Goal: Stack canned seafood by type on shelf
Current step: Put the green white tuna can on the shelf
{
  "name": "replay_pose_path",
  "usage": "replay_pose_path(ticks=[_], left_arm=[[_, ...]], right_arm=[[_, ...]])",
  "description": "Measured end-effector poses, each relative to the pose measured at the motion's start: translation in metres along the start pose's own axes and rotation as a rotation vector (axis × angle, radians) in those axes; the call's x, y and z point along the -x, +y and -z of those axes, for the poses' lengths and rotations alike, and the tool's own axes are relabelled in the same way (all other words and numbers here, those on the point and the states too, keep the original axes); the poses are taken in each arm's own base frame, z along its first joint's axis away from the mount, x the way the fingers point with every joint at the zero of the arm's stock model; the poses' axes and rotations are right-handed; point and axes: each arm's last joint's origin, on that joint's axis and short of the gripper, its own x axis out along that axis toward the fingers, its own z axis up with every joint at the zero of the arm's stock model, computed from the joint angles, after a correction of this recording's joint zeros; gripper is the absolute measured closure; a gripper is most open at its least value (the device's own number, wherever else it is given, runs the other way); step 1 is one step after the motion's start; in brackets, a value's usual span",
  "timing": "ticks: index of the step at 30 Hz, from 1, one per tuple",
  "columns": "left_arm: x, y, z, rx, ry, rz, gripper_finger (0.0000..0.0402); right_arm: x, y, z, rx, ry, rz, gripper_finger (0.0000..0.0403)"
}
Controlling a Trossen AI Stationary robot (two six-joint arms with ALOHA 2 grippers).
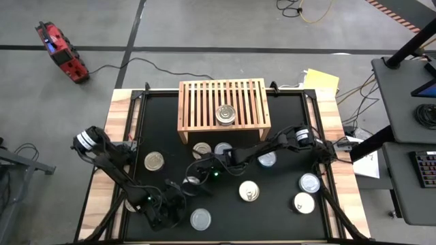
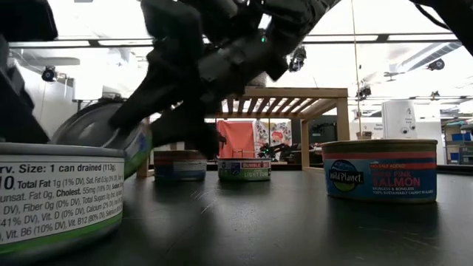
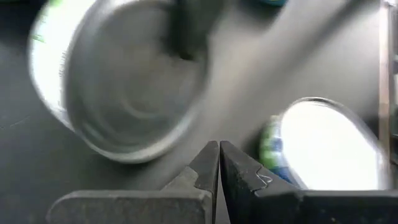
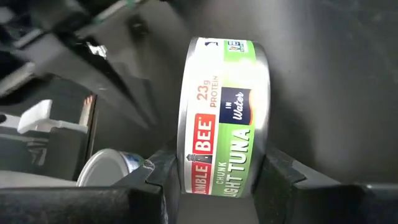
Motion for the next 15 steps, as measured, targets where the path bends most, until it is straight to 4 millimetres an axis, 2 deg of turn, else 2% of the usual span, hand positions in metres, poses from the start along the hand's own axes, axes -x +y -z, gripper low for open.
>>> replay_pose_path(ticks=[3, 8, 15], left_arm=[[0.009, -0.007, -0.009, -0.068, 0.002, 0.000, 0.0402], [0.024, -0.008, -0.027, -0.200, 0.026, -0.102, 0.0402], [0.043, -0.002, -0.048, -0.335, 0.002, -0.200, 0.0402]], right_arm=[[0.021, 0.010, -0.009, 0.035, 0.000, 0.055, 0.0267], [0.062, 0.028, -0.023, 0.064, -0.003, 0.146, 0.0267], [0.133, 0.051, -0.046, 0.028, -0.066, 0.195, 0.0267]])
